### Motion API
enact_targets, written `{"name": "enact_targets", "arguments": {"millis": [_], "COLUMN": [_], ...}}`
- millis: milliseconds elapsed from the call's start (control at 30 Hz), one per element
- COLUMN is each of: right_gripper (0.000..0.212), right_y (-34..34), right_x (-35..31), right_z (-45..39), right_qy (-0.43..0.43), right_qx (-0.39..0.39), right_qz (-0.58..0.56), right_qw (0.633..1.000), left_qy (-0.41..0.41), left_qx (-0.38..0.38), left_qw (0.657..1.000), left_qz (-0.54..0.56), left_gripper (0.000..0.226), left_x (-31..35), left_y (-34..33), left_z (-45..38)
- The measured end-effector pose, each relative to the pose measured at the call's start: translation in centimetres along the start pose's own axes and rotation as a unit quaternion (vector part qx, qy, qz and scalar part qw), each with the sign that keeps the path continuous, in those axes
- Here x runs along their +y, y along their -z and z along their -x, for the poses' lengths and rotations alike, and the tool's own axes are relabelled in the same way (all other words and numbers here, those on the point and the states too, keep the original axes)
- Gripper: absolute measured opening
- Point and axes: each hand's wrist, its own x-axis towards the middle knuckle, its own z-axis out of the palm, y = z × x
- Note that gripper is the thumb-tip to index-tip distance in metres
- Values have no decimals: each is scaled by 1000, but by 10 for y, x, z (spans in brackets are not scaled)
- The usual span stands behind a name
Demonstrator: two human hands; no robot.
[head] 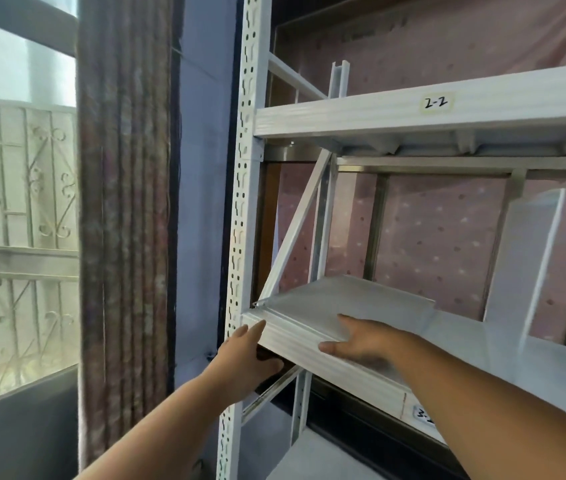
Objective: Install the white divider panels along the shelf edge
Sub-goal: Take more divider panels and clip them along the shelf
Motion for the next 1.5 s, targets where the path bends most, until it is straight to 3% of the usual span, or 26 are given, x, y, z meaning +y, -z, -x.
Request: {"name": "enact_targets", "arguments": {"millis": [133,233,300,367,467,600,667,933,1100,1500], "right_gripper": [125,99,93,91,90,87,86,90,90,92], "right_y": [-1,-3,-4,-7,-11,-8,-7,-5,-9,-30], "right_x": [-3,-10,-13,-14,-11,-8,-3,11,17,-5], "right_z": [18,32,45,60,86,124,144,195,221,279], "right_qy": [12,39,56,74,105,133,154,197,189,202], "right_qx": [-7,32,45,59,96,154,169,144,96,125], "right_qz": [66,115,107,91,77,38,3,-191,-269,-385], "right_qw": [998,992,992,991,987,978,973,951,939,892], "left_qy": [13,37,67,118,159,116,85,-26,-88,-180], "left_qx": [-11,-19,-11,4,13,11,7,56,63,-29], "left_qw": [1000,997,990,961,881,809,793,786,836,860], "left_qz": [27,62,123,252,445,577,603,615,538,477], "left_gripper": [97,101,102,101,104,100,108,96,97,102], "left_x": [8,19,31,46,60,81,98,158,180,194], "left_y": [-3,-11,-14,-13,-11,-10,-11,1,5,23], "left_z": [0,2,7,18,41,84,107,155,174,205]}}
